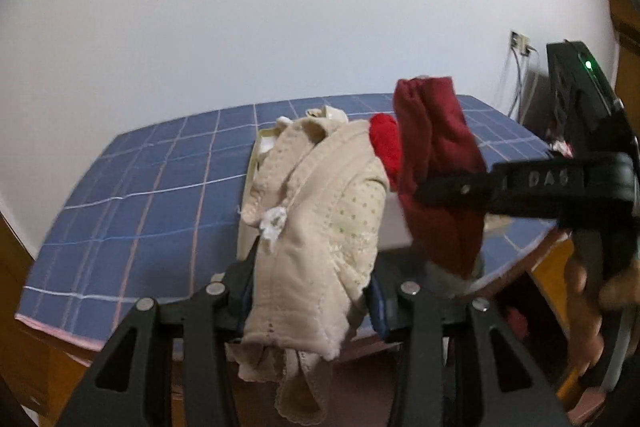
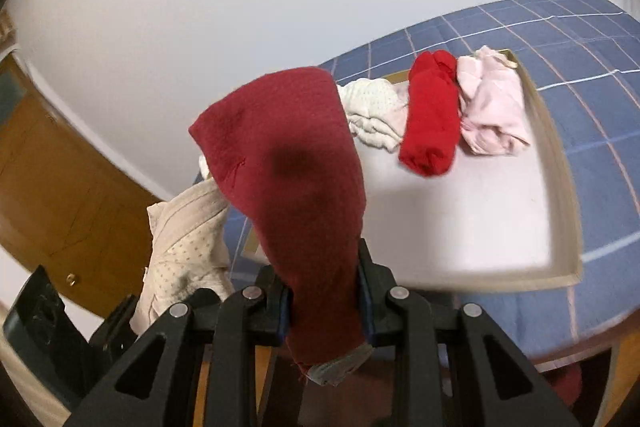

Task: Take underwear out of drawer
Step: 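Carry both items up into the tray and open both tools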

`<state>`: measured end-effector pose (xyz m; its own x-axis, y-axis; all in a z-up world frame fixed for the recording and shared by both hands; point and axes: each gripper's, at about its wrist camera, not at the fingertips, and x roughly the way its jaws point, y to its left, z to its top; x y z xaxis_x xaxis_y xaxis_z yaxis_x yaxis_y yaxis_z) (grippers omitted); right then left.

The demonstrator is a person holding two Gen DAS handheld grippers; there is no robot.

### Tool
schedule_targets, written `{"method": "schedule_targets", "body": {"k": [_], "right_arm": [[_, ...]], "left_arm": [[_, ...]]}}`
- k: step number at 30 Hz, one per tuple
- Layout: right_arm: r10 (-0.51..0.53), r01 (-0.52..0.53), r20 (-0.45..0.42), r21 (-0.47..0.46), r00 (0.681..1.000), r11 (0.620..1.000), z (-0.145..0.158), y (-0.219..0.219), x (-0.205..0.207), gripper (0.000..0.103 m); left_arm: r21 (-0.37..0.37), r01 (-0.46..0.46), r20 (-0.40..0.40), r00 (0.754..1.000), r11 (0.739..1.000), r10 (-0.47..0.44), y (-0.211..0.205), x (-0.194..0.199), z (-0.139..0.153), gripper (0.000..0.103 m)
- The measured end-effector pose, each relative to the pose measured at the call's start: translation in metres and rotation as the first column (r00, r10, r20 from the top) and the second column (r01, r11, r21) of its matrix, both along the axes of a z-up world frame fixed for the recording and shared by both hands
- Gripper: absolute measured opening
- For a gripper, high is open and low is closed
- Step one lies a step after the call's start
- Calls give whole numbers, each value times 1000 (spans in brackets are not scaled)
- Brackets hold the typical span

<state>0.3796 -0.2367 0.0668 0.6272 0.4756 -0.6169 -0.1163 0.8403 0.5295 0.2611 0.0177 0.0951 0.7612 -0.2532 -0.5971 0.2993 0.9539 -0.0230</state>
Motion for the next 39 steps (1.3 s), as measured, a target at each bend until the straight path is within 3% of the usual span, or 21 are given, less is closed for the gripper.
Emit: {"method": "schedule_targets", "body": {"k": [10,20,26,33,37,39], "right_arm": [[-61,61,-65,2,996,998,-15,24,64,29],[-91,95,-120,33,989,995,-51,37,97,29],[-86,90,-112,30,990,995,-55,41,104,31],[-69,70,-66,16,995,997,-59,43,108,34],[-41,43,-56,34,998,999,-60,39,111,43],[-27,30,-70,45,997,999,-58,37,109,51]], "left_arm": [[-81,-6,-70,998,997,0,-4,86,-19,43],[-28,-14,-136,991,1000,10,-16,124,-42,43],[-17,-31,-150,988,999,29,-19,136,-52,44],[-1,-52,-145,988,999,51,-21,135,-58,54],[7,-77,-153,985,997,77,-20,133,-53,57],[21,-107,-149,983,994,109,-22,128,-47,65]]}}
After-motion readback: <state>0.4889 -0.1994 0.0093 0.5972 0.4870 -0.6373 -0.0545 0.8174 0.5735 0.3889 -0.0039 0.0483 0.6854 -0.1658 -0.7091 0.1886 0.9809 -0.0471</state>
